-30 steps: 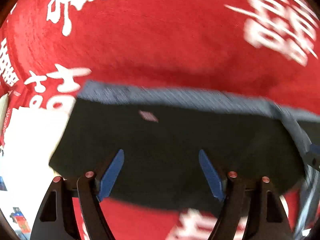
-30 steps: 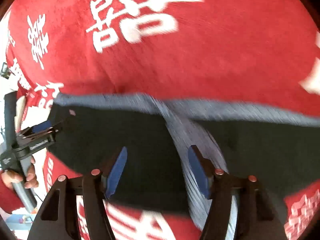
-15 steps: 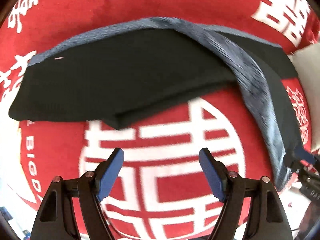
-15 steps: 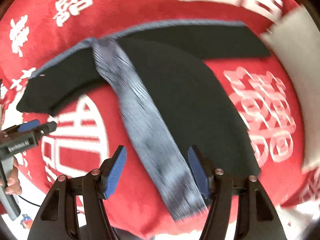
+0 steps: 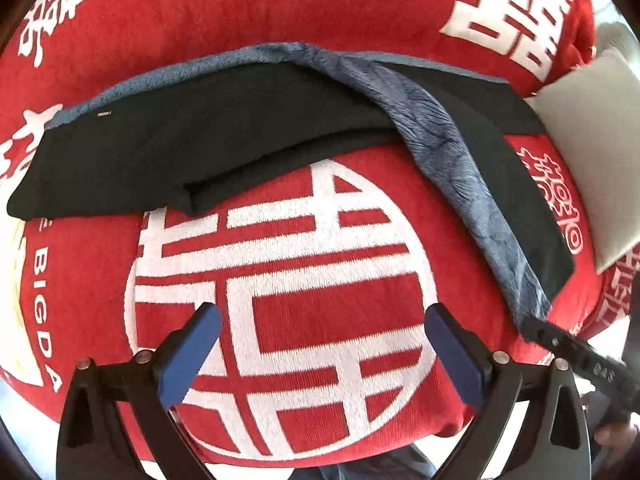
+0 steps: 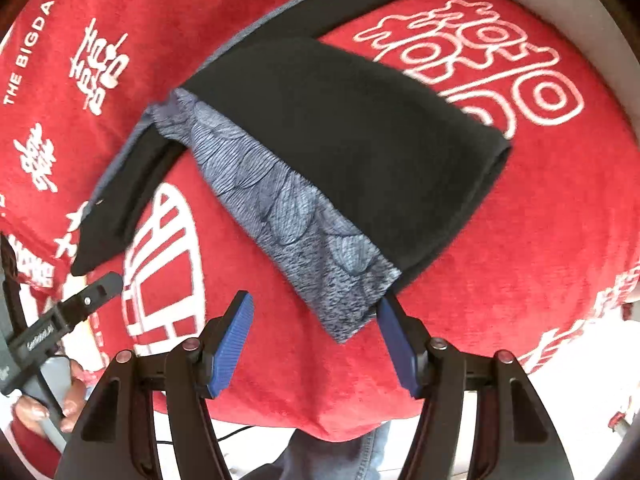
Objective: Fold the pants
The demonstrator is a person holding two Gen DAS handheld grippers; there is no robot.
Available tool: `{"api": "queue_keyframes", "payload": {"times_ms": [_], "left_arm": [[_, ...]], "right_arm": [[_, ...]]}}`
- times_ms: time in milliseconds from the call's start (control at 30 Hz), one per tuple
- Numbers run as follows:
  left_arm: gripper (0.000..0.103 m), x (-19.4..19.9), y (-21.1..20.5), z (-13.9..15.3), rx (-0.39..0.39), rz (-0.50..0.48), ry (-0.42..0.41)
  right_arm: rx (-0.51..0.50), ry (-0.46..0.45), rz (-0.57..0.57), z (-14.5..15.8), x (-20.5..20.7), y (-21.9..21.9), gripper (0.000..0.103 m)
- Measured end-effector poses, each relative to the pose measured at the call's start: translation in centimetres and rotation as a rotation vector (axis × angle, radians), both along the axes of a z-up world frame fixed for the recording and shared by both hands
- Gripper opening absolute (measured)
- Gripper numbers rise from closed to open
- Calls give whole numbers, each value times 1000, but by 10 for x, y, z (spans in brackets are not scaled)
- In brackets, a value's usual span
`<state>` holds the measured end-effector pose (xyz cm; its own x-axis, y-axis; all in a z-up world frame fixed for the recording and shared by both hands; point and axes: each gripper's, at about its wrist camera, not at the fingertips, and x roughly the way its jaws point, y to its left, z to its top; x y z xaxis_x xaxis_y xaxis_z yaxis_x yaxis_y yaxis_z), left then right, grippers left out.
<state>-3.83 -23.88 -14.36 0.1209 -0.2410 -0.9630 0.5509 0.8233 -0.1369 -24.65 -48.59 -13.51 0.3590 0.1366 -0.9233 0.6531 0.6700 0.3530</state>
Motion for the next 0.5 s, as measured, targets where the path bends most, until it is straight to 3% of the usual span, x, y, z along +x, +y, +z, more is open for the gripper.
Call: {"api": "queue_keyframes", "payload": {"times_ms": [167, 500], "left_arm": [[102, -15, 13, 6, -2, -3, 1], [102, -13, 16, 3, -37, 3, 27]], "right_arm": [[-7, -70, 10, 5, -3, 4, 62], [22, -108, 75, -7, 4, 2, 57]]}}
